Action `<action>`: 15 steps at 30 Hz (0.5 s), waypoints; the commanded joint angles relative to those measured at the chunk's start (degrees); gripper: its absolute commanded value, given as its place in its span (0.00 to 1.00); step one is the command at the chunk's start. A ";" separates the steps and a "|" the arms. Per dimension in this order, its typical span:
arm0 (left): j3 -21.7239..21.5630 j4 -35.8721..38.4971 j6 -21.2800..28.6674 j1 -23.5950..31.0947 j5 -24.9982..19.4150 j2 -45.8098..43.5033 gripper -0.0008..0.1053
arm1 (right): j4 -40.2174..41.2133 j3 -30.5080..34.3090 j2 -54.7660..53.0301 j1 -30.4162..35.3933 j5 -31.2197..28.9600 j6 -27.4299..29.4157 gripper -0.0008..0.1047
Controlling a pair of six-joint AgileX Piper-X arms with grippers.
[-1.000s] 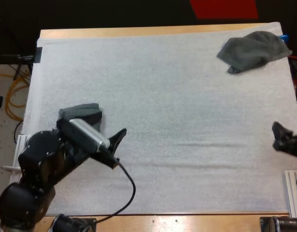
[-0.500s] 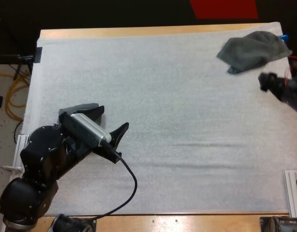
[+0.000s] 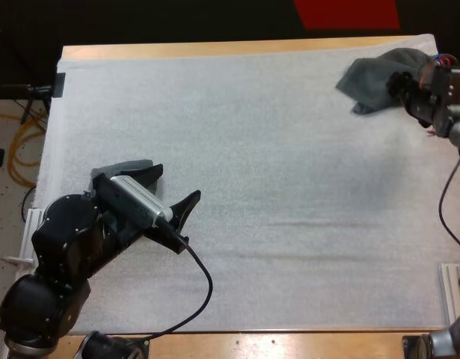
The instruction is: Pick towel from pile fold and stack
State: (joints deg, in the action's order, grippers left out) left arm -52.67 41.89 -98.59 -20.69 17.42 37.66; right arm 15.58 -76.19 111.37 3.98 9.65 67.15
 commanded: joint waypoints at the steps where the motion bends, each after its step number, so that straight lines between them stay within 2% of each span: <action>1: -0.33 -0.60 -0.55 -0.14 0.59 0.03 0.65 | -0.34 -2.14 1.48 0.24 1.04 -1.92 0.77; 5: -0.33 -0.60 -0.55 -0.14 0.59 0.03 0.65 | -0.51 -5.92 5.99 0.12 3.00 -3.99 0.75; 8: -0.33 -0.60 -0.55 -0.14 0.59 0.03 0.65 | -0.51 -8.01 8.65 0.11 4.66 -6.58 0.65; 10: -0.33 -0.60 -0.55 -0.14 0.59 0.03 0.65 | -0.51 -8.74 9.80 -0.17 4.70 -7.05 0.47; 11: -0.33 -0.60 -0.55 -0.14 0.59 0.03 0.65 | -0.51 -8.80 9.88 -0.17 4.57 -7.04 0.41; 14: -0.33 -0.60 -0.55 -0.14 0.59 0.03 0.65 | -0.51 -8.77 9.98 -0.16 4.81 -6.71 0.05; 15: -0.33 -0.60 -0.55 -0.14 0.59 0.03 0.65 | -0.51 -8.77 9.79 -0.16 5.57 -6.51 0.01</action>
State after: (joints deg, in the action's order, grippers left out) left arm -52.67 41.89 -98.59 -20.69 17.42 37.66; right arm 15.54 -84.35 121.82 3.87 14.65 60.46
